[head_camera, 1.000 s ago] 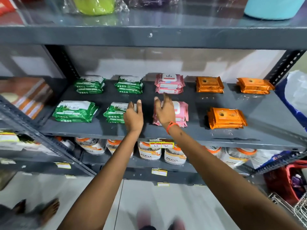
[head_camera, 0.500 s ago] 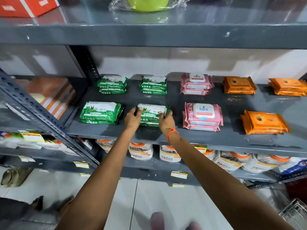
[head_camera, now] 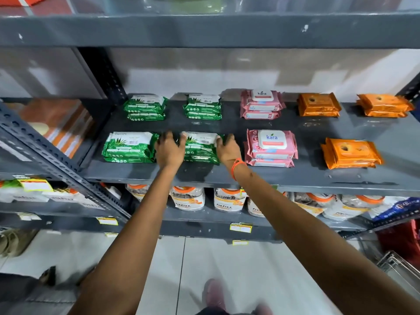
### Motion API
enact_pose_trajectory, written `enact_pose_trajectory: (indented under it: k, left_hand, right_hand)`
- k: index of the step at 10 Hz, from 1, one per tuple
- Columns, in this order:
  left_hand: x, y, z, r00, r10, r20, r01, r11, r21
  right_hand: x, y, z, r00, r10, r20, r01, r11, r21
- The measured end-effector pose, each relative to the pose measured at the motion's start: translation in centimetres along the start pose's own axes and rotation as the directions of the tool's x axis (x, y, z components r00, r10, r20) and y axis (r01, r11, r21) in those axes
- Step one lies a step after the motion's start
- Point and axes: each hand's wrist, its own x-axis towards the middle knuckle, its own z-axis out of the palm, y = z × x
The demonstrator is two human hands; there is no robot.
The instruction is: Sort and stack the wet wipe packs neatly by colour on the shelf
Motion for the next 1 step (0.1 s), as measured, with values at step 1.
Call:
enact_pose_trajectory:
  k: [1]
  left_hand:
    - [-2.51, 4.44, -2.55, 0.965, 0.260, -0.037, -0.251, 0.955, 0.159]
  right_hand:
    - [-2.71, -2.21, -5.10, 0.999, -0.031, 0.036, 0.034, 0.996, -0.086]
